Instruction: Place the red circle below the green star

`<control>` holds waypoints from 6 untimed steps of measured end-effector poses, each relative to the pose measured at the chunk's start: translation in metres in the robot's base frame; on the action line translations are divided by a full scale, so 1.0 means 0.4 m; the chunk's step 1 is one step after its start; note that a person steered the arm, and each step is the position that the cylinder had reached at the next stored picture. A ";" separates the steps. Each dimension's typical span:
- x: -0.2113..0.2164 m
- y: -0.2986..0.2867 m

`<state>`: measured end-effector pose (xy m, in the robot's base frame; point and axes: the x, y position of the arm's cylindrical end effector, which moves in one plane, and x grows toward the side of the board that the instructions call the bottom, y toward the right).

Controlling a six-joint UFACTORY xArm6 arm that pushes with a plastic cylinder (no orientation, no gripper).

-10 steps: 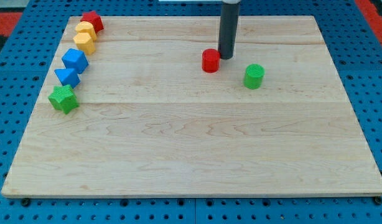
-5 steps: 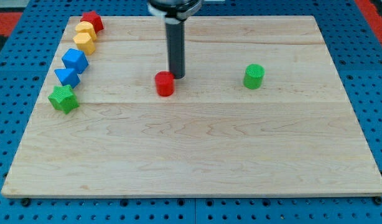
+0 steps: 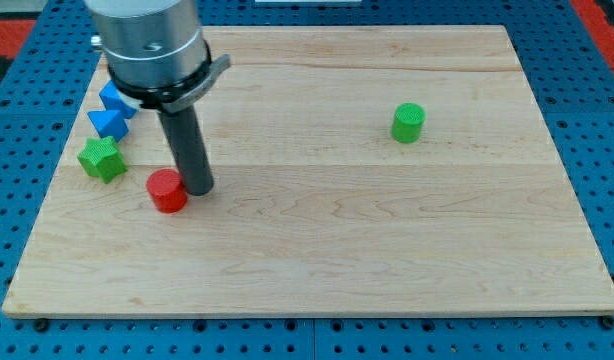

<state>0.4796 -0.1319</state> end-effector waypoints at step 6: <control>0.088 -0.192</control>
